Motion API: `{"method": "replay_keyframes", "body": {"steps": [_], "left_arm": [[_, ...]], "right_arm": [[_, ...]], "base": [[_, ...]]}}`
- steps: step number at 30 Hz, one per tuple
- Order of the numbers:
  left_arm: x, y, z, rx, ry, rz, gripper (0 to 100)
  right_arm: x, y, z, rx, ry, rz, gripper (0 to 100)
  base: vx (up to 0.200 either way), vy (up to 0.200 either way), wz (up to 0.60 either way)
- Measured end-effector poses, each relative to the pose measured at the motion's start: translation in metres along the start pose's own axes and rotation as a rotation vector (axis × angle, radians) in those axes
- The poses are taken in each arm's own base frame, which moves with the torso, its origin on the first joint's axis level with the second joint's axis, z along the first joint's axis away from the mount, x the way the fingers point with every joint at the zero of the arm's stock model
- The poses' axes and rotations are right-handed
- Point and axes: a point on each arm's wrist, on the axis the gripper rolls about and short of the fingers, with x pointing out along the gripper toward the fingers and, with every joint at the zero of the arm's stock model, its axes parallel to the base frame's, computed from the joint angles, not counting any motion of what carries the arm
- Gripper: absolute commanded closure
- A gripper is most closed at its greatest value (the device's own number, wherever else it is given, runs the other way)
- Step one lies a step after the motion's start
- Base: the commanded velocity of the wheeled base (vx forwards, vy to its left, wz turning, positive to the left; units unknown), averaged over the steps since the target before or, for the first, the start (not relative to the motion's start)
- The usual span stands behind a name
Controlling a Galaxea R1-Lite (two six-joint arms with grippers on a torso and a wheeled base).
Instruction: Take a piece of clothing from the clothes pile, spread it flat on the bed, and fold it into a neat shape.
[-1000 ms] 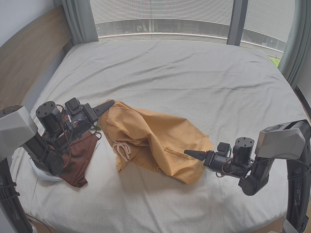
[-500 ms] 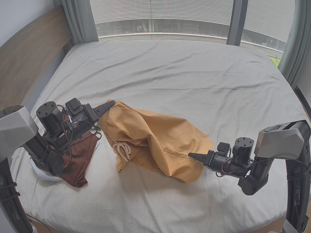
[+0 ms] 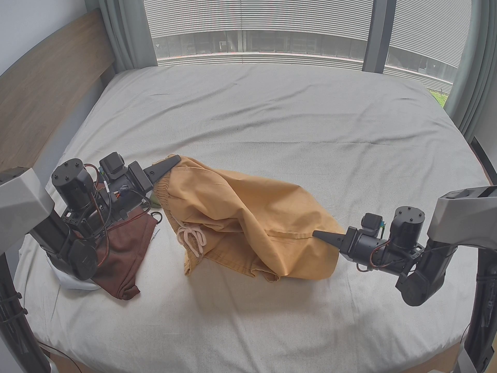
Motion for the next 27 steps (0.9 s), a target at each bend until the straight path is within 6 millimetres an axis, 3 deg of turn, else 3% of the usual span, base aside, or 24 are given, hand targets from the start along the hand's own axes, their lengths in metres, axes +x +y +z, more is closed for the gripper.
{"method": "replay_keyframes", "body": {"steps": [15, 27], "left_arm": [[-0.019, -0.013, 0.012, 0.027, 0.023, -0.037, 100], [-0.031, -0.014, 0.014, 0.100, 0.041, -0.035, 100]], "right_arm": [[-0.054, 0.041, 0.061, -0.091, -0.148, 0.111, 100], [-0.074, 0.055, 0.082, -0.138, -0.231, 0.130, 100]], "base": [[0.000, 0.000, 0.00], [0.000, 0.000, 0.00]]}}
